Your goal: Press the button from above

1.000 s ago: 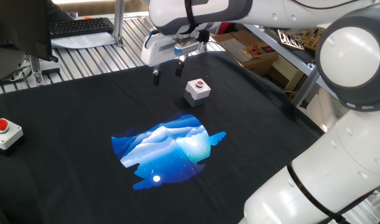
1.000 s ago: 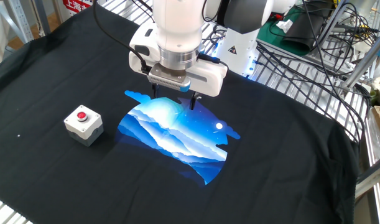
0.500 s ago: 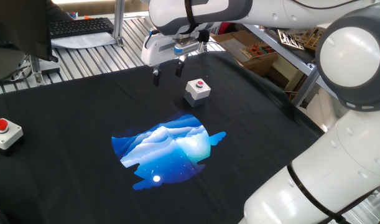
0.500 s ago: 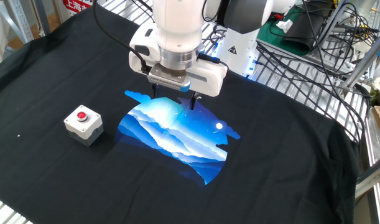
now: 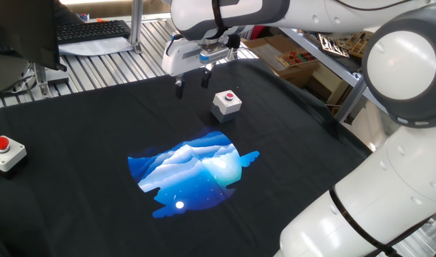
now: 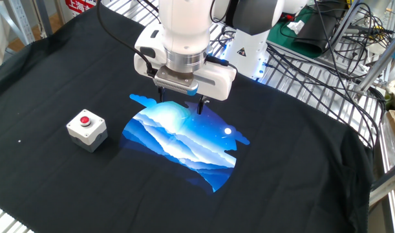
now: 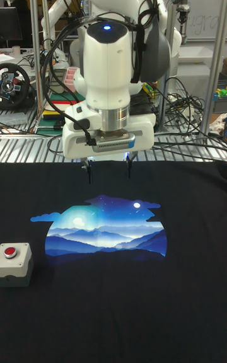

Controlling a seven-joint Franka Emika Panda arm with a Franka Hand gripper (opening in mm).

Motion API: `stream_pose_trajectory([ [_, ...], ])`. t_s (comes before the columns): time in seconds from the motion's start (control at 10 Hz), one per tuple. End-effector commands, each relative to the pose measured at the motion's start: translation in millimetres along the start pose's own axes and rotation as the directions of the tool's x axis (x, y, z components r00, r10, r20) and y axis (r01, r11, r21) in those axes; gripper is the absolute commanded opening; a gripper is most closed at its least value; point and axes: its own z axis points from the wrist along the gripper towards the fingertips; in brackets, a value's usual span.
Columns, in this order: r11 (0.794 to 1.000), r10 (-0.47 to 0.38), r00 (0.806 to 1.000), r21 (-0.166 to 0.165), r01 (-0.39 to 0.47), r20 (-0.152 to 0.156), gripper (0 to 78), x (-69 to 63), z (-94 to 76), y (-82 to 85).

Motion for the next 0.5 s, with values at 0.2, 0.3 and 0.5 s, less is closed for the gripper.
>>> stream_pose_trajectory([
  [0.2,0.999,0.033,0.999,-0.001,-0.033,0.027,77.4,7.1,-2.8,-9.7],
  [0.3,1.000,0.027,0.999,0.007,-0.027,0.025,77.4,7.0,-3.0,-9.9],
  [0.5,0.999,0.031,0.999,0.013,-0.032,0.025,77.4,6.9,-3.0,-9.9],
])
